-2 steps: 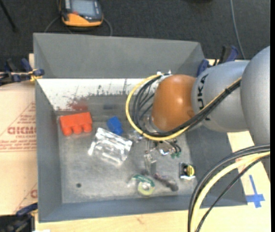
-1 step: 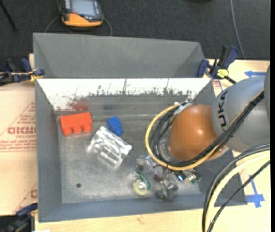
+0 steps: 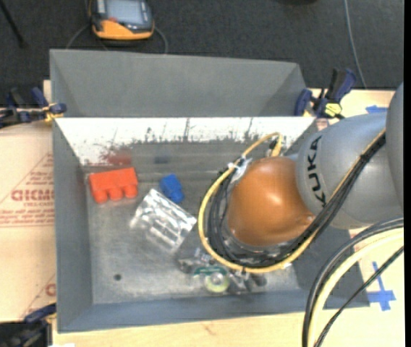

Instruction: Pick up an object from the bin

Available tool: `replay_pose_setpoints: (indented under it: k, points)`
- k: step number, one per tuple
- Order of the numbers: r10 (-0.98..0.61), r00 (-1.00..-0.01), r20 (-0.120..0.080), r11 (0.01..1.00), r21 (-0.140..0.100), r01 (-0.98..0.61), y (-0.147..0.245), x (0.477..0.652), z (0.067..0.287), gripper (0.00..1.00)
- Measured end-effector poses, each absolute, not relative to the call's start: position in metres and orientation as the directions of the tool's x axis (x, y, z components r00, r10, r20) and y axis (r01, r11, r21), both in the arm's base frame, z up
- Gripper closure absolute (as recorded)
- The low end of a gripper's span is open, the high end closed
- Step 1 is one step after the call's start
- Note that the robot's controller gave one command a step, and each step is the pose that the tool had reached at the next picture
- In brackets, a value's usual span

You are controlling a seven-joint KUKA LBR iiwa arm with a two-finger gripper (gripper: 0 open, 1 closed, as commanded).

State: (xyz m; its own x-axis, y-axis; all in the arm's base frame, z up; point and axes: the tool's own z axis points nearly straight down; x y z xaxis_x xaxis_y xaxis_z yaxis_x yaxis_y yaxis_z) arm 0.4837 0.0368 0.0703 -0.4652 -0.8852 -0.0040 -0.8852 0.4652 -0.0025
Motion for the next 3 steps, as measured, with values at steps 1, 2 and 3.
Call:
replay_pose_setpoints:
  k: [1,2,3]
  points:
    - [-0.884,-0.468,-0.005,0.468,-0.003,-0.884,0.037,0.484,0.070,1.00]
    - [-0.894,-0.449,-0.005,0.449,-0.009,-0.893,0.031,0.481,0.213,1.00]
    - [-0.952,-0.305,-0.003,0.305,-0.007,-0.952,0.003,0.528,0.275,1.00]
